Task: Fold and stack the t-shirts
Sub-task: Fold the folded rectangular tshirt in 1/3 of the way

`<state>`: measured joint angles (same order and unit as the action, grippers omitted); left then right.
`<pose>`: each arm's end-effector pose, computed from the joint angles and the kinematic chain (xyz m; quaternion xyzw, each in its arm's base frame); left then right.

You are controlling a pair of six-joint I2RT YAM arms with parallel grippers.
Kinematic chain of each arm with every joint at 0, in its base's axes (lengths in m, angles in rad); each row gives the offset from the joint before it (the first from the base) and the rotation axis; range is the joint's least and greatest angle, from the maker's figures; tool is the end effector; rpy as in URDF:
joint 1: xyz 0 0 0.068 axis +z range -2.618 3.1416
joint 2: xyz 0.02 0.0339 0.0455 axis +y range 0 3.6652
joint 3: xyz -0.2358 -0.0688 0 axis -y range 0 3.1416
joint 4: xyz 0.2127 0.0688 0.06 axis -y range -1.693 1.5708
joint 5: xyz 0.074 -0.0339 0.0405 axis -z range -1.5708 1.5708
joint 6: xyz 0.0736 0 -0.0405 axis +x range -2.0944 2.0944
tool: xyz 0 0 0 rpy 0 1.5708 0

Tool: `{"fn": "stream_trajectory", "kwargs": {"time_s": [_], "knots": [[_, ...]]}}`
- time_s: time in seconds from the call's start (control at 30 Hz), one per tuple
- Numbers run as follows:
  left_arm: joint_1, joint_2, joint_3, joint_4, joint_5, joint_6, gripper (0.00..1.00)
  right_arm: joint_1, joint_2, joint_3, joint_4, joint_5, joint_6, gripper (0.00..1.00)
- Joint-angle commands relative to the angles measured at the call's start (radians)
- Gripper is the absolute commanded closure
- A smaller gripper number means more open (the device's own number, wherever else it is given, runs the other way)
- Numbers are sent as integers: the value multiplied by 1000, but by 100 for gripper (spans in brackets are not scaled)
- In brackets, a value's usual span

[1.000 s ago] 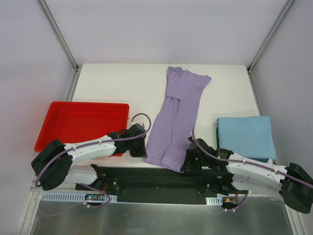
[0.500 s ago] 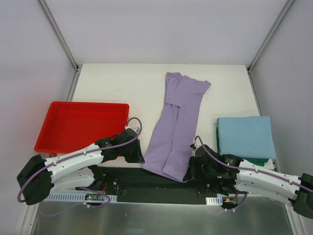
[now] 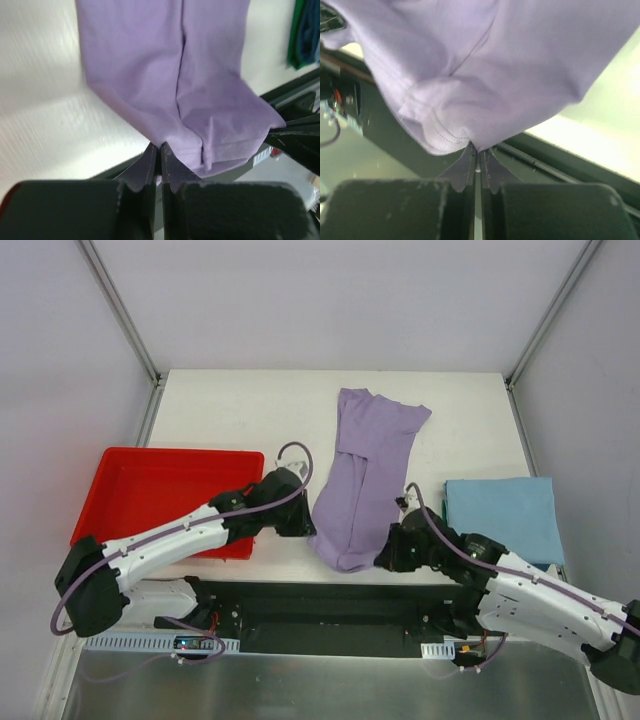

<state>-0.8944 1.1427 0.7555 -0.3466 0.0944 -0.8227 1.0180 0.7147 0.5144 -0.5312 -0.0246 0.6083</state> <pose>0.1518 -0.2002 0.2046 0.0519 0.9114 -0.3354 0.2327 0.0888 0.1474 0.1859 -0.1907 0.8931 0.3037 0.2718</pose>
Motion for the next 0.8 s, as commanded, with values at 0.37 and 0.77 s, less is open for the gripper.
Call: {"fn": "stream_trajectory", "kwargs": {"time_s": [0.37,0.77], "knots": [[205,514,600,17,-105,229,100,-384,313,306,166,266,-439,100],[278,773,861,15,-58,303,100,-625,528,355,324,88,-501,100]]}}
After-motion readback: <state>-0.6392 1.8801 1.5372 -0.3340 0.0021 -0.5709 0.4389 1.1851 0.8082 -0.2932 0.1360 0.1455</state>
